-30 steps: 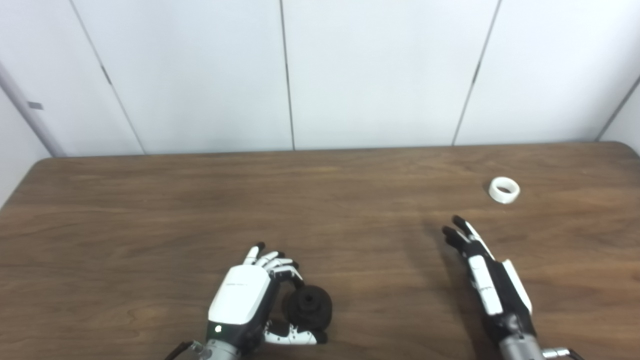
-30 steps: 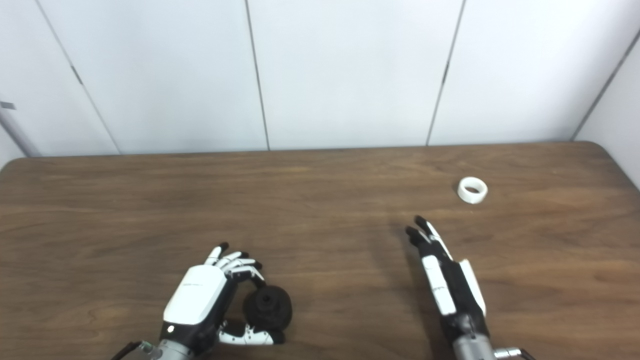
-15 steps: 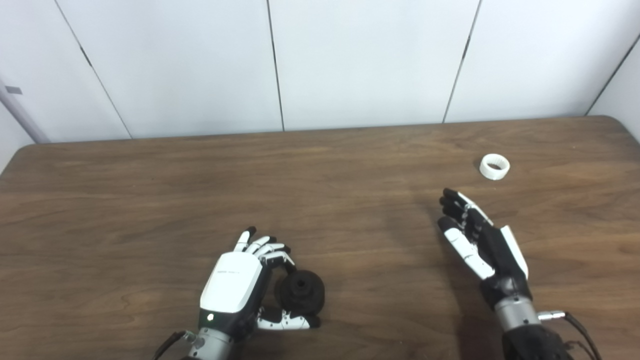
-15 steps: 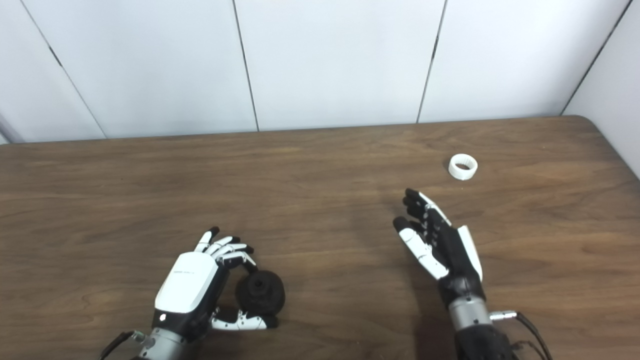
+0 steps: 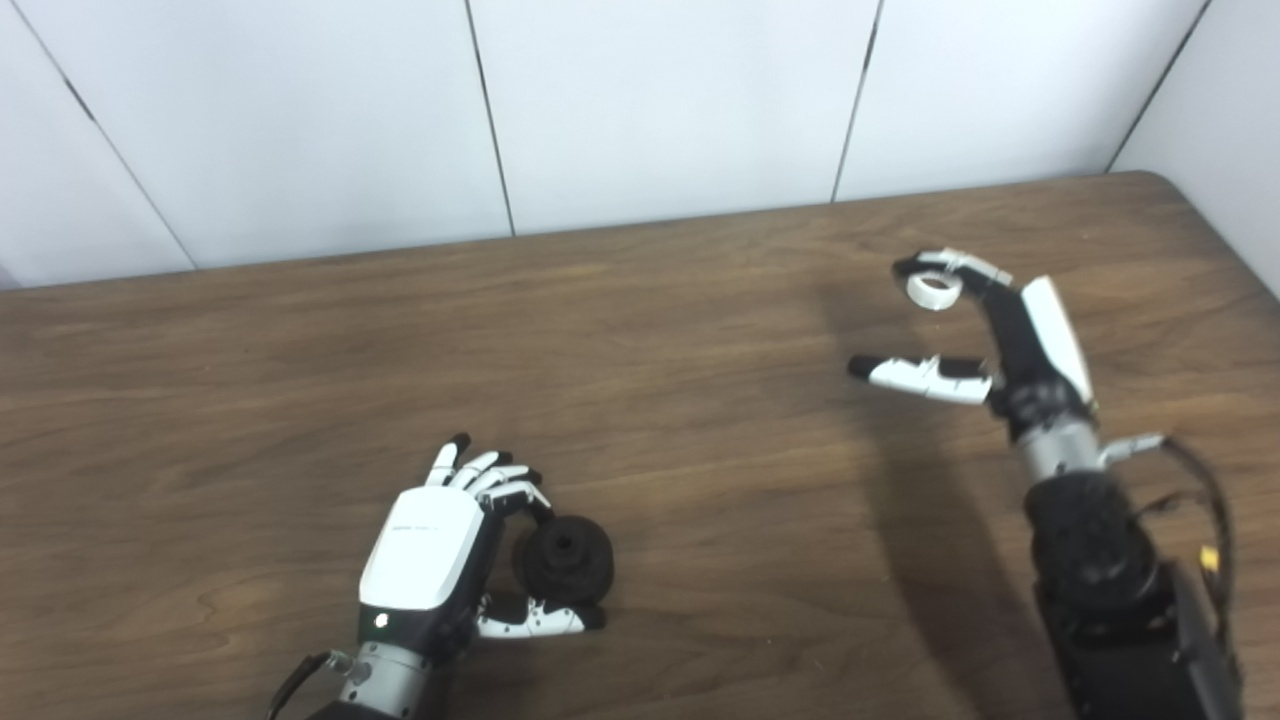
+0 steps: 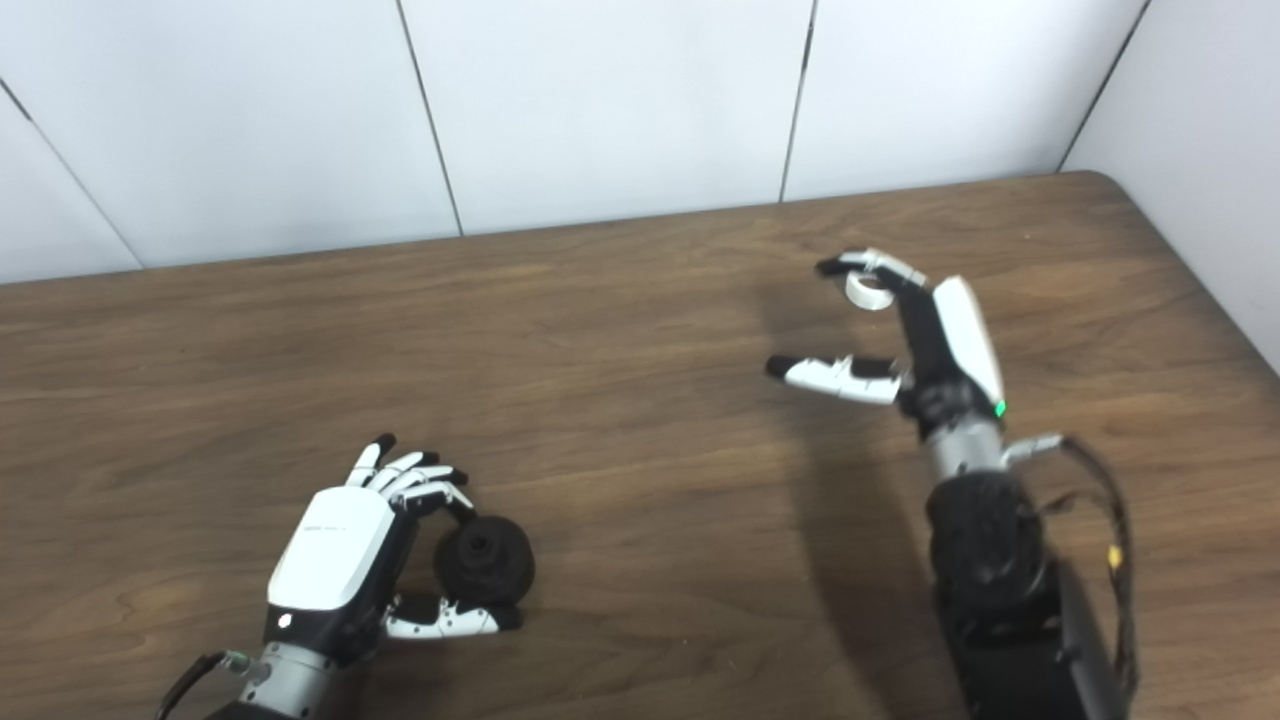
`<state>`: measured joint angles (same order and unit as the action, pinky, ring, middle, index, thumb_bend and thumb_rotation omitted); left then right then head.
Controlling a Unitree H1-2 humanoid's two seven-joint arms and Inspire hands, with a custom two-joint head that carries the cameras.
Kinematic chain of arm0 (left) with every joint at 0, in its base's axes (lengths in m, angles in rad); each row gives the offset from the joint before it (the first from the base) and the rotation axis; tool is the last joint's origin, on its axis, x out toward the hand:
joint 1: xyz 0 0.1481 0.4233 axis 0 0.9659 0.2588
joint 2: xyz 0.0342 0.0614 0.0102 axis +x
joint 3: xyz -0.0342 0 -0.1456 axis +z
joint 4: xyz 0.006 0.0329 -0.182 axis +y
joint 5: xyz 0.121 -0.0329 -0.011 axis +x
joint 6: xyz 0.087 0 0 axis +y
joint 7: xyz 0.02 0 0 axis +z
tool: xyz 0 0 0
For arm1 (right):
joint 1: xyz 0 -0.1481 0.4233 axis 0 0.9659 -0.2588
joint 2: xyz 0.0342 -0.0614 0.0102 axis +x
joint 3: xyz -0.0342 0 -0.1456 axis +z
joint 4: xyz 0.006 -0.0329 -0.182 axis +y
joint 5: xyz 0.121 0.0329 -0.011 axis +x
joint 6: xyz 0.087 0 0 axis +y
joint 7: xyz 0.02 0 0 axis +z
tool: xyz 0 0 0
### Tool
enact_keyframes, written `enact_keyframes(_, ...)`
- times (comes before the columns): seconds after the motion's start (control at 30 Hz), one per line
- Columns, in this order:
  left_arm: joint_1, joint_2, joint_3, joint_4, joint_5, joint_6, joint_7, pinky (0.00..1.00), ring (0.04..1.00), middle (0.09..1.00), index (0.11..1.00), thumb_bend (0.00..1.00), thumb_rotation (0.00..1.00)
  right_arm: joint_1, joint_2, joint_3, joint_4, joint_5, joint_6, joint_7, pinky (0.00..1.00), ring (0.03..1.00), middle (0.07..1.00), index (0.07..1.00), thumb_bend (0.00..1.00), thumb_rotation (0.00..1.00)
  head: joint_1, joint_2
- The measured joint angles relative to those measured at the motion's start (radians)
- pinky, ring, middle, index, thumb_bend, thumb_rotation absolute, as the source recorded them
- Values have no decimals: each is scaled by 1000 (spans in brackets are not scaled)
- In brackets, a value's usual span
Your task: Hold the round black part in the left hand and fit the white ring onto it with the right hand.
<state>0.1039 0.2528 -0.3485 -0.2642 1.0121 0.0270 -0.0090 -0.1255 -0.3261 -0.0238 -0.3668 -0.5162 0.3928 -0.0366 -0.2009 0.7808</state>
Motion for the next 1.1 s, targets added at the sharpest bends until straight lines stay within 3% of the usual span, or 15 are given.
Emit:
enact_keyframes(0.17, -2, 0, 5, 4, -5, -3, -3, 1000, 865, 771, 485, 523, 51, -47, -36, 14, 72, -43, 8, 36, 985, 972, 898, 713, 855, 192, -18, -5)
enact_keyframes(0.3, -3, 3, 9, 4, -6, -4, -10, 1000, 868, 772, 485, 523, 52, -110, -88, 30, 173, -85, 15, 69, 1000, 994, 932, 718, 872, 259, -41, -12)
enact_keyframes(0.47, -4, 13, 12, 4, -23, -11, -13, 1000, 863, 770, 485, 523, 51, -198, -143, 49, 291, -124, 14, 82, 1000, 1000, 954, 721, 882, 247, -63, -20)
enact_keyframes(0.73, -2, 18, 20, 4, -32, -24, -14, 1000, 858, 768, 484, 523, 52, -285, -176, 84, 481, -140, 20, 109, 981, 1000, 974, 719, 904, 252, -75, -29)
enact_keyframes(0.93, 1, 18, 23, 3, -32, -27, -14, 1000, 858, 769, 484, 523, 52, -328, -189, 106, 562, -141, 28, 129, 975, 1000, 970, 730, 908, 297, -83, -29)
enact_keyframes(1.1, 2, 19, 24, 3, -32, -32, -14, 1000, 859, 769, 484, 523, 52, -360, -214, 160, 623, -155, 28, 149, 939, 991, 955, 723, 919, 325, -84, -31)
